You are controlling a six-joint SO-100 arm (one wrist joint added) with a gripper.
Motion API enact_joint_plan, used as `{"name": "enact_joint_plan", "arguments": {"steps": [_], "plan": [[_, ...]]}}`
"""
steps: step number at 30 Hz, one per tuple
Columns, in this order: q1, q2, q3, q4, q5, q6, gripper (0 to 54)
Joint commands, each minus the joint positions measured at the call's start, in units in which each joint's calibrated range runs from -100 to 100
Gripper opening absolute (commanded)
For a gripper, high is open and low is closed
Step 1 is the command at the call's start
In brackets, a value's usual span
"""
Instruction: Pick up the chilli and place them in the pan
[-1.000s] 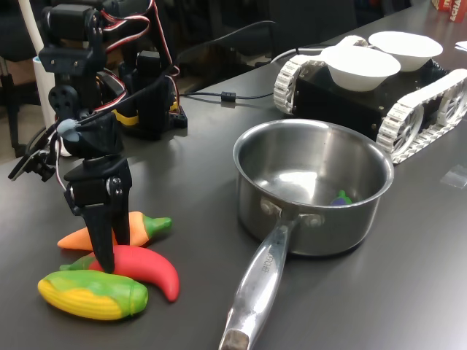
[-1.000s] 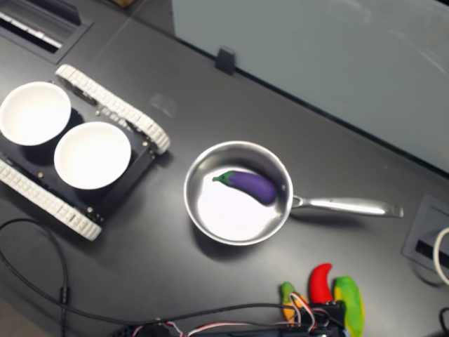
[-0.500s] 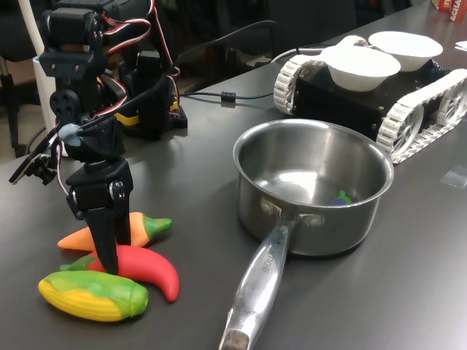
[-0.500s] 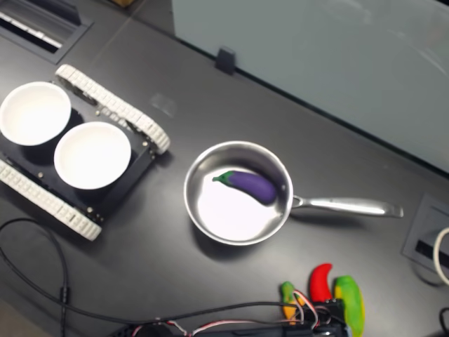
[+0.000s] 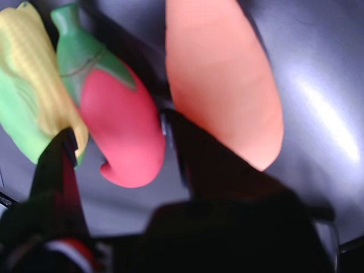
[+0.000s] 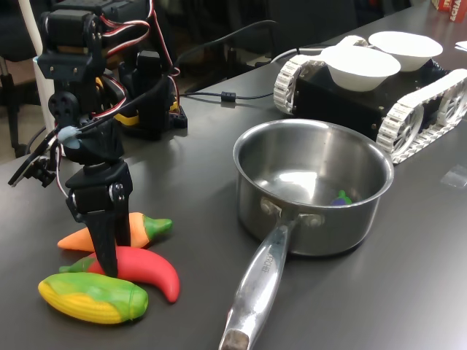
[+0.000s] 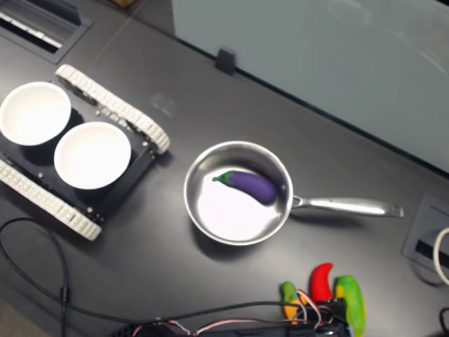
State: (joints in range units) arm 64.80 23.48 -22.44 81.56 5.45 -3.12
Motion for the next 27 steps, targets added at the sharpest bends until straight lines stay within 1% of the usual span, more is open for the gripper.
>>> {"name": "enact_joint_plan", "arguments": {"steps": [1, 4, 7, 10, 13, 23, 27], "plan": [[-1.38, 0.60, -1.86, 1.98, 0.54, 0.77, 24.6], [-2.18, 1.19, -2.77, 3.09, 1.61, 0.85, 22.5], [-3.67, 1.78, -3.41, 4.29, 1.42, 3.04, 22.0], [-4.02, 2.54, -4.59, 5.22, 1.56, 3.54, 20.7], [-4.36, 2.96, -5.13, 5.57, 1.22, 4.05, 20.5], [-3.44, 4.06, -6.59, 6.16, 0.15, 4.05, 19.8], [-3.33, 4.06, -6.59, 6.16, 0.10, 4.05, 16.8]]}}
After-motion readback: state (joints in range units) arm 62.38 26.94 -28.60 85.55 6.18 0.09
